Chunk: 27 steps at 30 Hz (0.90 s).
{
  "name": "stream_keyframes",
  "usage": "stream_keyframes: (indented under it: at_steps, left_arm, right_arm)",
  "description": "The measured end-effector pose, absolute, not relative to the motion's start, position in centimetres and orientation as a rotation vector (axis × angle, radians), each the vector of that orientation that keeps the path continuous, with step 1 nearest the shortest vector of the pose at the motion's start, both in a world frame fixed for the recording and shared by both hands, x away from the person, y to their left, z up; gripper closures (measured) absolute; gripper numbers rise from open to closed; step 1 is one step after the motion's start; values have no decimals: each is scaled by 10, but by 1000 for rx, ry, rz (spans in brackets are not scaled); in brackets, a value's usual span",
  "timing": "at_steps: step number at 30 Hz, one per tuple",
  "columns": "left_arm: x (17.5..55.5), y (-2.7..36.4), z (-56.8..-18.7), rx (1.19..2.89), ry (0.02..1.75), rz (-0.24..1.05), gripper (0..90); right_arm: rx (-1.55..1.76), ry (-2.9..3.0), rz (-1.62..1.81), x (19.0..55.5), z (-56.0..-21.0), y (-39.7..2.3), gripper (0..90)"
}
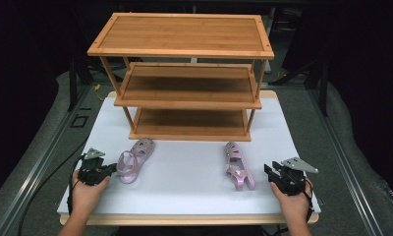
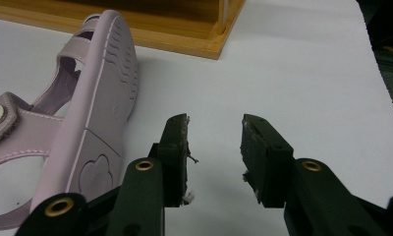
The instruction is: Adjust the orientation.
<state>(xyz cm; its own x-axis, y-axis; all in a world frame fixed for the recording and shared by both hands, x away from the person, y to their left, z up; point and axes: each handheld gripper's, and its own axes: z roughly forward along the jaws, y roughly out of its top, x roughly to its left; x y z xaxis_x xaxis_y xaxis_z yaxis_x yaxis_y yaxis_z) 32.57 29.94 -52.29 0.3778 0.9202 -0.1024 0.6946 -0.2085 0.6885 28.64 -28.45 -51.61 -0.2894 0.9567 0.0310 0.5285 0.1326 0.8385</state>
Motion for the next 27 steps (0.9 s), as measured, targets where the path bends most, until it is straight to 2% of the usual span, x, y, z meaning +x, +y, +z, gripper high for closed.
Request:
stream_keyframes:
  at_steps: [3, 6, 9, 10, 13, 15, 20, 25, 27]
  left_arm:
    - [326, 303, -517, 1967, 1389, 450, 885]
    - [329, 309, -500, 1938, 1391, 404, 791]
    - [334, 309, -479, 1999, 1384, 393, 673]
    - [341, 307, -461, 2047, 1383, 404, 654]
    - [350, 303, -449, 2101, 1390, 336, 588]
    - [364, 293, -444, 2195, 1421, 239, 544]
    - [382, 279, -447, 2327, 1465, 173, 536]
    - [392, 271, -454, 2428, 1496, 165, 573]
    - [399, 268, -461, 2457, 1513, 120, 598]
  right_arm:
    - [1424, 1881, 1054, 286, -515, -285, 628]
    - [1433, 1862, 1061, 284, -515, -286, 634]
    - [1432, 1861, 1060, 283, -514, -287, 642]
    - [1435, 1861, 1059, 284, -514, -286, 645]
    - [1430, 1866, 1058, 284, -514, -286, 645]
    - [1433, 1857, 1063, 283, -514, -285, 639]
    - [1436, 1854, 1073, 283, -514, -286, 631]
    - [1449, 1850, 1079, 283, -514, -288, 626]
    - [1454, 1853, 1077, 283, -515, -289, 624]
